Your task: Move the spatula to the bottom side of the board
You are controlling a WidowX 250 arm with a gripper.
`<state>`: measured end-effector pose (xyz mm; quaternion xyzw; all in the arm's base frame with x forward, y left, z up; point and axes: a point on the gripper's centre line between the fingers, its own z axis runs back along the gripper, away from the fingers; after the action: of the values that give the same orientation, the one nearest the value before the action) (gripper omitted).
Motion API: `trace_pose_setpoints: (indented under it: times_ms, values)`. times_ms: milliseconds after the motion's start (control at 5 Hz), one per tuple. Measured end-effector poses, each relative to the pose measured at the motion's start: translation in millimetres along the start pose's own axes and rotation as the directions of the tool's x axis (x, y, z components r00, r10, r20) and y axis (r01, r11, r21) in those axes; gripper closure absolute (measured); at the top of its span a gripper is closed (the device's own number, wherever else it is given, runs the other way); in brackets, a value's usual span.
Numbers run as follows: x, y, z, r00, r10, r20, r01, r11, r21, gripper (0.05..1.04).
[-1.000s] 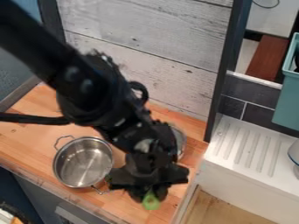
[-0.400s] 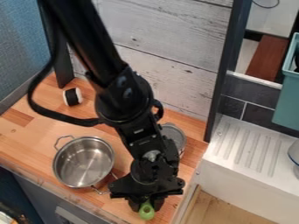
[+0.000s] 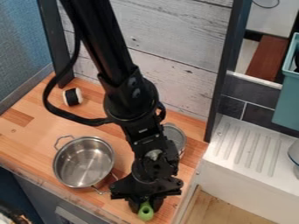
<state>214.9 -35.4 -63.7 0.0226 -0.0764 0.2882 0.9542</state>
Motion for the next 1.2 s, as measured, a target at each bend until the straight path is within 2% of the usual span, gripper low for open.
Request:
trace_pose_setpoints:
  times_ms: [200,400,600,1000,1200]
  values:
    - [2.2,4.2,-0.3,0.999,0.044,-0.007,-0.044,0.999,0.022,0.358]
    - [4.4,6.0,0.7,0.998,0.066,-0.013,-0.066,0.998,0.014,0.115]
    - [7.1,1.1,14.1,1.0,0.023,-0.012,-0.023,1.0,-0.019,0.078]
    - [18.8,-9.3,62.6,0.998,0.031,0.053,-0.023,0.991,-0.13,0.083]
    - [24.9,-6.6,86.2,0.996,-0.05,0.071,0.057,0.993,-0.101,0.083]
